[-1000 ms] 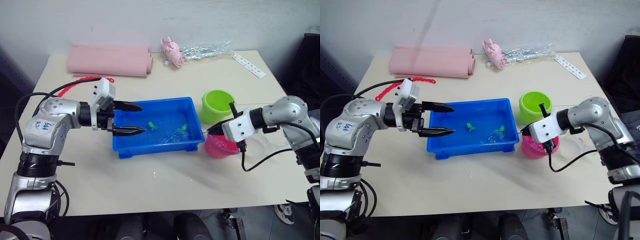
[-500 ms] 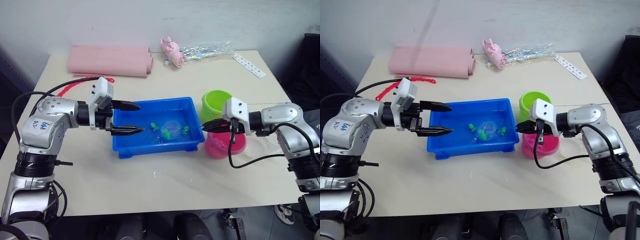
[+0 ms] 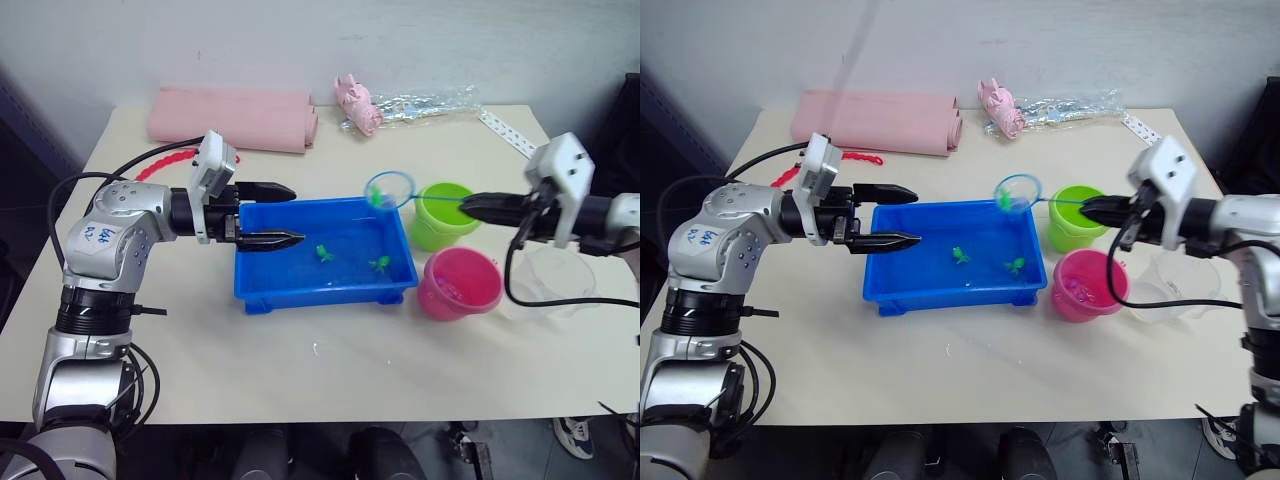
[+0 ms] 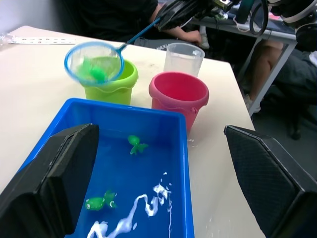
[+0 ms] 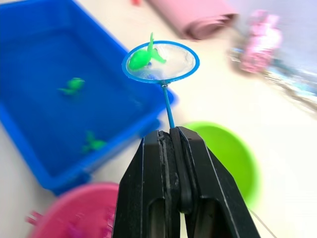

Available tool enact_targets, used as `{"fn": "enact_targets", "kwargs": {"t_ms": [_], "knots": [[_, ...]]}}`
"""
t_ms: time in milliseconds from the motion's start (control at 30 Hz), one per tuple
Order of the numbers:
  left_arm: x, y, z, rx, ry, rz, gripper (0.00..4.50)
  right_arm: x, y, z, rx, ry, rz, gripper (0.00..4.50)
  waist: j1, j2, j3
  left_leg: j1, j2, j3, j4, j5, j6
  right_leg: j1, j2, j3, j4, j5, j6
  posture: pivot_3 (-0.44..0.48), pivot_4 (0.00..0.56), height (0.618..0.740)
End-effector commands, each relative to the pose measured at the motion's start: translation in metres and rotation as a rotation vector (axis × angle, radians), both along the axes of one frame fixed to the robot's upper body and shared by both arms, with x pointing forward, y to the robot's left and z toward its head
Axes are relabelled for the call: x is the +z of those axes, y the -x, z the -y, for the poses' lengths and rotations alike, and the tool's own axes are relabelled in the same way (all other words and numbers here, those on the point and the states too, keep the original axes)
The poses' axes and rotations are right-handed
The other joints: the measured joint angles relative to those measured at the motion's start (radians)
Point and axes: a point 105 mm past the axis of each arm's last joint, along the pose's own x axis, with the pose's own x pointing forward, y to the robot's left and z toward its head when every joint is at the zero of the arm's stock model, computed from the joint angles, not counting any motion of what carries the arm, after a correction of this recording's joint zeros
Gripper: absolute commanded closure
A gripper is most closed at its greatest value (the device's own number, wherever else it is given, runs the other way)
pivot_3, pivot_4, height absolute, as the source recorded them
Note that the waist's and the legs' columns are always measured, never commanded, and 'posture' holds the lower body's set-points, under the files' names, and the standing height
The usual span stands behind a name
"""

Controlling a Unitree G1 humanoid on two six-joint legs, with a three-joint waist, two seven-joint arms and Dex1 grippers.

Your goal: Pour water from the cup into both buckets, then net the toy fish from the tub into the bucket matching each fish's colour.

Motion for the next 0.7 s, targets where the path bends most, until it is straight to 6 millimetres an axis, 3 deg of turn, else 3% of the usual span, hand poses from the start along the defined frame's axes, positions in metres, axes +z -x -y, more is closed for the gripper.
{"fn": "enact_targets", "kwargs": {"t_ms": [33,133,233,367,500,700], "knots": [[0.012,0.000,0.003,-0.026,0.011,0.056,0.07,0.019,0.006,0.023,-0.086,0.061,0.080,4.50,-0.003,0.000,0.000,0.000,0.000,0.000,0.000,0.000,0.000,0.000,0.000,0.000,0.000,0.000,0.000,0.000,0.150,0.740],[0.012,-0.003,0.005,-0.026,0.004,0.076,0.07,0.020,-0.001,0.046,-0.178,0.230,0.157,4.50,-0.010,0.000,0.000,0.000,0.000,0.001,0.000,0.000,0.000,0.000,0.000,0.000,0.000,0.000,0.000,0.000,0.150,0.740],[0.012,-0.005,0.006,-0.027,0.004,0.082,0.07,0.019,-0.008,0.054,-0.159,0.544,0.297,4.50,-0.011,0.000,0.000,0.000,0.000,0.001,-0.001,0.000,0.000,-0.001,0.000,0.001,0.000,0.000,0.000,0.000,0.150,0.740],[0.011,-0.004,0.008,-0.034,0.003,0.088,0.07,0.013,-0.018,0.045,-0.002,1.018,0.532,4.50,-0.016,0.000,0.000,0.001,0.000,0.002,-0.001,0.000,0.000,-0.002,0.000,0.002,0.000,0.000,0.000,0.000,0.150,0.740],[0.012,-0.004,0.008,-0.033,-0.005,0.097,0.07,0.009,-0.021,0.032,0.214,1.351,0.726,4.50,-0.026,0.000,0.000,0.001,0.001,0.002,-0.002,0.000,0.000,-0.003,0.000,0.002,0.001,0.000,0.000,0.000,0.150,0.740],[0.013,-0.005,0.003,-0.017,-0.006,0.102,0.07,0.020,-0.024,0.031,0.283,1.448,0.844,4.50,-0.033,0.000,0.000,0.001,0.001,0.002,-0.003,0.001,-0.001,-0.004,0.000,0.002,0.001,0.000,0.000,0.000,0.150,0.740]]}}
